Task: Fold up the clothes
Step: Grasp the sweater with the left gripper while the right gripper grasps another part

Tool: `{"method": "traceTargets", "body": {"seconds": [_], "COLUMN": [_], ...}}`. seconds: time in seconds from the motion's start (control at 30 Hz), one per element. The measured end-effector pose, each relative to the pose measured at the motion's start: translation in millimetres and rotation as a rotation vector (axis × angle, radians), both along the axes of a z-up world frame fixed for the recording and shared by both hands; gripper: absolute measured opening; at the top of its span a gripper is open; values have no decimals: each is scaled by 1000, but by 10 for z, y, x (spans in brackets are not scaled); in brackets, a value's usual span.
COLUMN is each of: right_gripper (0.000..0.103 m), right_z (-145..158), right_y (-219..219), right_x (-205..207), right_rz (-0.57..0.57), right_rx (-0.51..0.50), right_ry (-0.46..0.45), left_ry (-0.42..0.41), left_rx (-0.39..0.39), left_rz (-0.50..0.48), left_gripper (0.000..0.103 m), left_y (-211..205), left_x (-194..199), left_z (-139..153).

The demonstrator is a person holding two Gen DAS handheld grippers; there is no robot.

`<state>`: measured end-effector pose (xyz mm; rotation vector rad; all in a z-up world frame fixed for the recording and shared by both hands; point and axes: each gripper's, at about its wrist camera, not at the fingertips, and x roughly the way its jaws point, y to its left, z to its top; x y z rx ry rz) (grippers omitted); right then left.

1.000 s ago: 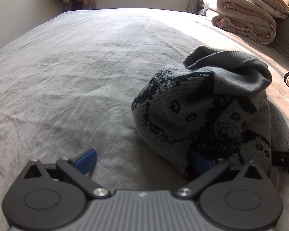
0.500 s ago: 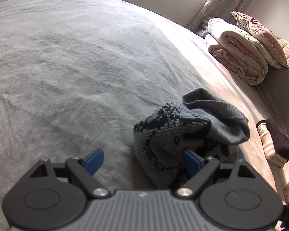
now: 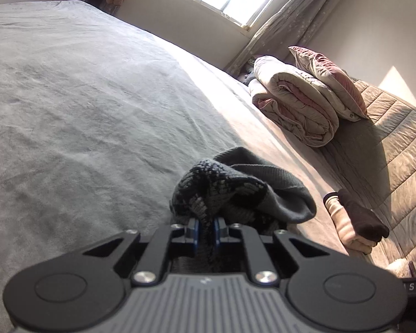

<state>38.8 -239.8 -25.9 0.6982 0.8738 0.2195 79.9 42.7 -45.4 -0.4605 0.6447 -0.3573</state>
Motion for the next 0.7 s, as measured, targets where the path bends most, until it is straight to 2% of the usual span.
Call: {"method": "traceTargets", "body": {"seconds": [0.13, 0.17, 0.27, 0.3, 0.33, 0.37, 0.4, 0.53, 0.6, 0.63, 0.67, 0.7], "right_gripper": [14, 18, 21, 25, 46, 59, 59, 59, 59, 55, 29, 17], "right_z": [137, 165, 210, 225, 240, 255, 270, 279, 243, 221, 217, 212], "right_y": [-106, -127, -153, -161, -169, -177, -183, -100, -25, 7, 14, 20], "right_x": [-35, -43, -45, -54, -64, -73, -84, -97, -57, -37, -46, -56], "right_rz": [-12, -14, -10, -9, -9, -8, -6, 34, 34, 31, 25, 19], "right_rx": [-4, -2, 31, 44, 57, 71, 84, 112, 82, 65, 54, 44], "right_ry": [-36, -45, -64, -75, -86, -96, -106, -123, -118, -116, -125, -134], "left_ry": [-66, -70, -67, -63, -57, -50, -49, -49, -54, -53, -51, -50], "left_rx": [-14, -13, -1, 6, 10, 14, 23, 58, 79, 86, 93, 100], "left_rz": [-131, -170, -276, -307, -335, -363, -388, -476, -508, -505, -501, -496], "left_gripper": [9, 9, 9, 9, 9, 9, 9, 9, 9, 9, 10, 10], "left_y": [-184, -241, -411, -465, -509, -554, -600, -754, -798, -780, -759, -738], "left_x": [-138, -169, -255, -282, -309, -337, -367, -472, -512, -509, -505, -500], "left_z": [141, 154, 158, 147, 128, 109, 96, 65, 72, 82, 93, 103]}}
